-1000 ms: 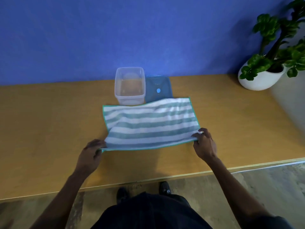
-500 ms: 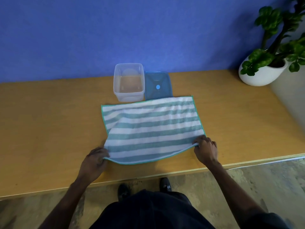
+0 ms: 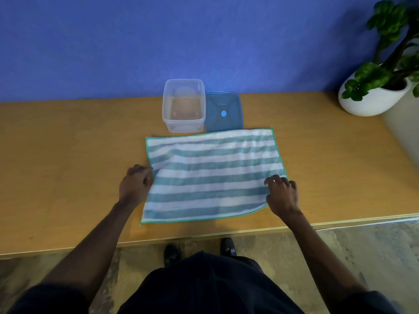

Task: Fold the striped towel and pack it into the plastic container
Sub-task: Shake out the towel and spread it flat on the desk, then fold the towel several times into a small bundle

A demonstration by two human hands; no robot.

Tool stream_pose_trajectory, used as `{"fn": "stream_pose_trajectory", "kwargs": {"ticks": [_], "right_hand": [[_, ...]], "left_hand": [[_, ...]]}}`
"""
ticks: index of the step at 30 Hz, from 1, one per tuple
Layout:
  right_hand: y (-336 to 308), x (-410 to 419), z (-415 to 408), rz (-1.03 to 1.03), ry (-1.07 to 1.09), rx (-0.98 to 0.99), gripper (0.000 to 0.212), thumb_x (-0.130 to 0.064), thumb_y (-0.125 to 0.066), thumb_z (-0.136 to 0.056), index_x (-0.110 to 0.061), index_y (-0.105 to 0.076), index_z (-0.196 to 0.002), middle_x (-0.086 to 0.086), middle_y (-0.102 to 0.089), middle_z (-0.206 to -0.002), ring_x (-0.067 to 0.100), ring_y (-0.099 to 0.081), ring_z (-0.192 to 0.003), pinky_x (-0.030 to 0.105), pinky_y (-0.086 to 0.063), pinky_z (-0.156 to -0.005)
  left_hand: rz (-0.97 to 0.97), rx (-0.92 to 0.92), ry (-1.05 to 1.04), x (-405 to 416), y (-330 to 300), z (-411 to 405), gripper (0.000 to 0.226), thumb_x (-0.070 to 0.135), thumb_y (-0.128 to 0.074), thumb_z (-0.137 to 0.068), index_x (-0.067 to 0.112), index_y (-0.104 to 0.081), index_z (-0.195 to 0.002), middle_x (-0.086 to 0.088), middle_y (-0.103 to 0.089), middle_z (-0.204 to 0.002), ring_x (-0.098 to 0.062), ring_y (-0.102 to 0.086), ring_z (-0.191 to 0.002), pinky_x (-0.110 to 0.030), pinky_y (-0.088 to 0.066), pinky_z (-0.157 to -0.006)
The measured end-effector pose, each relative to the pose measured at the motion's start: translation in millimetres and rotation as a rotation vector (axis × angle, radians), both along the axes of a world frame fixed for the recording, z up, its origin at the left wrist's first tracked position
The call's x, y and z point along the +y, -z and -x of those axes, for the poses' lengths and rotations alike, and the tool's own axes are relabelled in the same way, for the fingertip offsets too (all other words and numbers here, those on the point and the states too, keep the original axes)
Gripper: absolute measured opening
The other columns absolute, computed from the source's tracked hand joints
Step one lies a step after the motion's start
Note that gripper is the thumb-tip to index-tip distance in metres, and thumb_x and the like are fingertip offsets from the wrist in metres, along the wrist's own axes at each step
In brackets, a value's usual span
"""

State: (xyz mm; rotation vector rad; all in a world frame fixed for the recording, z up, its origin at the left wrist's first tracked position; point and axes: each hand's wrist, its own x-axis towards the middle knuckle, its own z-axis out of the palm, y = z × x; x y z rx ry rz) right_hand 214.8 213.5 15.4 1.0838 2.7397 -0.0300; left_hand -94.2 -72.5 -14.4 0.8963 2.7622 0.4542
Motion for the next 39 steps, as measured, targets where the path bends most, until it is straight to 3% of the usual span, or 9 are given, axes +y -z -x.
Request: {"fn": "stream_pose_trajectory", "kwargs": {"ticks": [4,8,14,23,30,34,39], "right_hand": [[3.4,-8.6,5.8,0.205,-0.032,0.176,0.045,-0.006,-0.053,-0.08,-0.017,-0.063,-0.122,0.003,-0.063,-0.131,0.026,-0.059,-0.118,0.039,-0.038,-0.101],[16.0,-17.2,6.7,0.294,-0.039,0.189,0.035,-0.024,-0.052,-0.093,-0.015,-0.06,-0.126,0.004,-0.055,-0.138,0.025,-0.055,-0.123,0.04,-0.041,-0.1],[26.9,-25.3,0.5,0.31,0.01,0.188,0.042,-0.032,-0.057,-0.09,-0.019,-0.055,-0.129,0.002,-0.046,-0.145,0.024,-0.05,-0.128,0.042,-0.046,-0.096],[29.3,-23.6,-6.6,0.285,0.049,0.255,0.042,-0.03,-0.06,-0.089,-0.017,-0.058,-0.128,0.001,-0.054,-0.138,0.023,-0.058,-0.119,0.039,-0.046,-0.097],[23.5,0.9,-18.4,0.135,0.464,0.276,0.057,-0.035,-0.059,-0.088,-0.01,-0.047,-0.137,0.011,-0.051,-0.14,0.032,-0.052,-0.124,0.045,-0.041,-0.101],[24.8,12.6,-24.7,0.139,0.554,0.223,0.063,-0.045,-0.056,-0.09,-0.007,-0.042,-0.138,0.014,-0.051,-0.138,0.034,-0.053,-0.121,0.045,-0.043,-0.096],[27.6,20.2,-28.2,0.224,0.614,0.234,0.054,-0.045,-0.059,-0.088,-0.009,-0.054,-0.128,0.013,-0.056,-0.125,0.035,-0.056,-0.113,0.044,-0.043,-0.092]], "left_hand": [[0.128,-0.017,0.15,11.7,2.7,18.6,0.049,0.023,-0.06,-0.089,0.026,-0.052,-0.137,-0.004,-0.033,-0.152,-0.026,-0.017,-0.145,-0.054,-0.034,-0.104],[0.209,-0.069,0.224,13.8,10.6,25.7,0.052,0.034,-0.06,-0.091,0.028,-0.047,-0.141,0.004,-0.029,-0.157,-0.018,-0.009,-0.149,-0.051,-0.024,-0.111],[0.133,-0.11,0.18,3.6,17.3,28.1,0.054,0.035,-0.063,-0.089,0.027,-0.047,-0.141,0.006,-0.03,-0.157,-0.015,-0.016,-0.149,-0.051,-0.022,-0.113],[0.166,-0.131,0.098,-4.3,11.0,45.7,0.057,0.014,-0.06,-0.087,0.022,-0.045,-0.142,-0.001,-0.027,-0.16,-0.018,-0.01,-0.151,-0.05,-0.016,-0.117],[0.045,0.053,0.206,29.5,5.1,23.4,0.051,0.016,-0.064,-0.084,0.012,-0.053,-0.134,-0.007,-0.044,-0.148,-0.023,-0.029,-0.144,-0.047,-0.025,-0.112],[-0.01,0.052,0.296,56.8,2.8,4.2,0.052,0.016,-0.066,-0.083,0.011,-0.055,-0.133,-0.009,-0.045,-0.148,-0.024,-0.033,-0.143,-0.046,-0.028,-0.111],[-0.014,0.017,0.406,92.1,2.2,-20.9,0.052,0.019,-0.065,-0.083,0.013,-0.055,-0.134,-0.008,-0.045,-0.147,-0.023,-0.035,-0.142,-0.044,-0.03,-0.11]]}}
